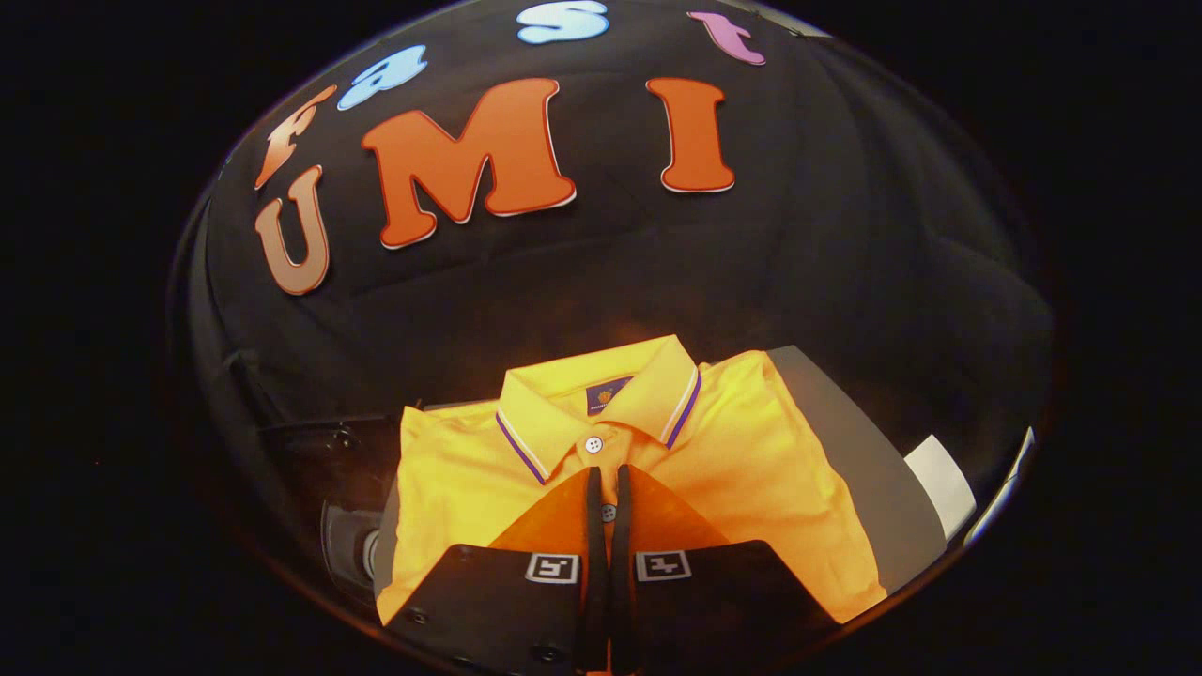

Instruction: Put the clothes into the washing machine and then close the washing machine lid.

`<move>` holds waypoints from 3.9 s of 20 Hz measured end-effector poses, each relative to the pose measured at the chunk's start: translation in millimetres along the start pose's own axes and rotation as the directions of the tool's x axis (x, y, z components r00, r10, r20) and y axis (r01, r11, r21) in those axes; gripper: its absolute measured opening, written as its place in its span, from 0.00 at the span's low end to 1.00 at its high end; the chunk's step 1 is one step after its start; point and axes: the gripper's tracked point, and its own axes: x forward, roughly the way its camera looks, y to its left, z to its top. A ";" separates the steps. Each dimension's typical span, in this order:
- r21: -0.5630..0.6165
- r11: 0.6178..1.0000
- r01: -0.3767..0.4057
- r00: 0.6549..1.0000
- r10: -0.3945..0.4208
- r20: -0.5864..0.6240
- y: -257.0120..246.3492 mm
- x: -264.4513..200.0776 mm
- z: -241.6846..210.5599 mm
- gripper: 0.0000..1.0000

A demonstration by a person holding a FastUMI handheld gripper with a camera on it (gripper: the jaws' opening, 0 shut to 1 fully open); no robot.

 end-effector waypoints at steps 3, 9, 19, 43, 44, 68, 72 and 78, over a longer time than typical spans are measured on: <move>0.033 0.999 -0.037 0.995 0.034 0.097 10.4 -20.0 23.8 0.09; 0.076 0.988 -0.135 0.950 0.107 0.293 40.1 -83.1 74.1 0.09; 0.045 0.892 -0.450 0.840 0.406 0.359 207.7 -195.5 57.2 0.08; 0.127 0.955 -0.267 0.924 0.291 -0.249 399.4 145.3 -264.8 0.08; 0.122 0.962 -0.244 0.917 0.270 -0.294 399.9 159.3 -269.1 0.09; 0.036 0.987 -0.157 0.903 0.158 -0.399 373.6 176.9 -303.5 0.99; 0.026 0.988 -0.154 0.923 0.153 -0.352 369.6 166.7 -280.2 0.99; 0.018 0.985 -0.170 0.948 0.169 -0.269 371.4 138.1 -236.7 0.99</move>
